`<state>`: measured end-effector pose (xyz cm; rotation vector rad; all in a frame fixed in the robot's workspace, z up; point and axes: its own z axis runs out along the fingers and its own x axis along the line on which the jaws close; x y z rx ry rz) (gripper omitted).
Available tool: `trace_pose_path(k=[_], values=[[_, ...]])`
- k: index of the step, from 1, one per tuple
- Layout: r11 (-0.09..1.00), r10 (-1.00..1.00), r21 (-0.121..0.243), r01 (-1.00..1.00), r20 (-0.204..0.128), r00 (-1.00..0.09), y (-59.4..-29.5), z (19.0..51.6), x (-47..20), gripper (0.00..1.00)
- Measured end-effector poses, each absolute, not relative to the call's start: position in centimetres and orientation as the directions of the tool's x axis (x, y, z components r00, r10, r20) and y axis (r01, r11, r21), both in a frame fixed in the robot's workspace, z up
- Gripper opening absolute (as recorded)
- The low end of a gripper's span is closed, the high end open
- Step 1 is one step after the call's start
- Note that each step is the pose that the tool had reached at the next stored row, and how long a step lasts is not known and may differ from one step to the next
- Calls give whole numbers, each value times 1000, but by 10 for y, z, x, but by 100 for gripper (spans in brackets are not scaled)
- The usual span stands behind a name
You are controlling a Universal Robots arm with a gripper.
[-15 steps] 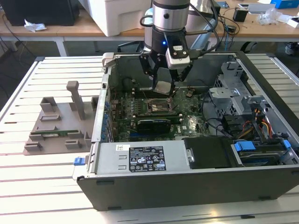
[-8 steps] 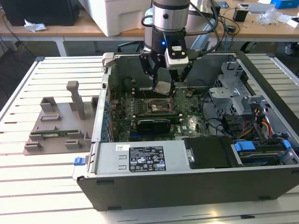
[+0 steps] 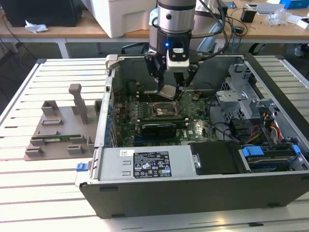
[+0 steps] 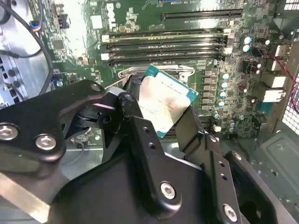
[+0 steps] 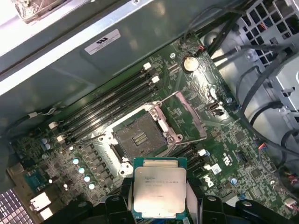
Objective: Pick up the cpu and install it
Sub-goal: 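Place the cpu into insertion slot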
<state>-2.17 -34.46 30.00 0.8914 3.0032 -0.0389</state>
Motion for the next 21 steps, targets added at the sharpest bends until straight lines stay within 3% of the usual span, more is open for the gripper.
trace_pose_path(k=[6, 21], values=[[644, 764, -34, 765, -24, -644, -345, 299, -22, 54], [349, 937, -34, 937, -24, -350, -345, 298, -22, 54]])
